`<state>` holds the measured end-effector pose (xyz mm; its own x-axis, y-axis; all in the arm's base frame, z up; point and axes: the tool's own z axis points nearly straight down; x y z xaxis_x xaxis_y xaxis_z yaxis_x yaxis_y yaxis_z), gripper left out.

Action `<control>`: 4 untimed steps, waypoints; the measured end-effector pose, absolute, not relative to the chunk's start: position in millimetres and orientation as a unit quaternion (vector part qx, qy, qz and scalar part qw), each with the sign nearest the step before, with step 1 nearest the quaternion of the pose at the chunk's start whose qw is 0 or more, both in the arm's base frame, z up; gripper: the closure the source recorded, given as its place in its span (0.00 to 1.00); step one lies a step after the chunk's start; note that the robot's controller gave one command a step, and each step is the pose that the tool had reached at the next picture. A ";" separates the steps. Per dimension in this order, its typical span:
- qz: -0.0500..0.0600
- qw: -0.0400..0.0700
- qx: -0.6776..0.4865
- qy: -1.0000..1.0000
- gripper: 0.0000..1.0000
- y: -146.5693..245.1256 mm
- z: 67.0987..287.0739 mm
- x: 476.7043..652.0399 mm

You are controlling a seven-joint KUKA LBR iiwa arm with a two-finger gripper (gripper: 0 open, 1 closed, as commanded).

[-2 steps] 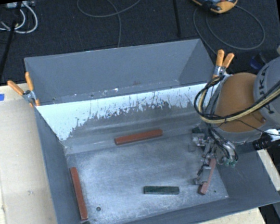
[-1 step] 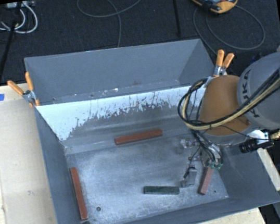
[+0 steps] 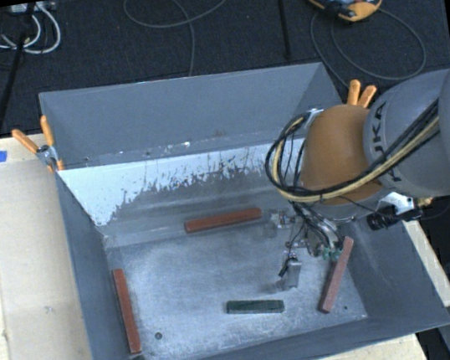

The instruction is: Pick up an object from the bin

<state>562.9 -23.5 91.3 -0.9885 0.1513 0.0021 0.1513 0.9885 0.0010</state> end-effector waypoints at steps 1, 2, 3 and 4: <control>0.000 -0.002 -0.065 -0.998 0.00 10.9 83.1 555.5; -0.001 0.001 -0.052 -0.999 0.00 43.0 73.7 546.9; 0.000 -0.001 -0.012 -1.000 0.00 48.5 73.8 521.1; 0.000 0.001 0.065 -0.998 0.00 64.7 82.6 502.8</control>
Offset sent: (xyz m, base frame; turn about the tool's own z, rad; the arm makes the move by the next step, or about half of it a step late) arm -0.0220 0.0417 -0.0213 -0.0109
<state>502.8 64.7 82.6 -0.9915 -0.1299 0.0028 -0.1299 0.9915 -0.0002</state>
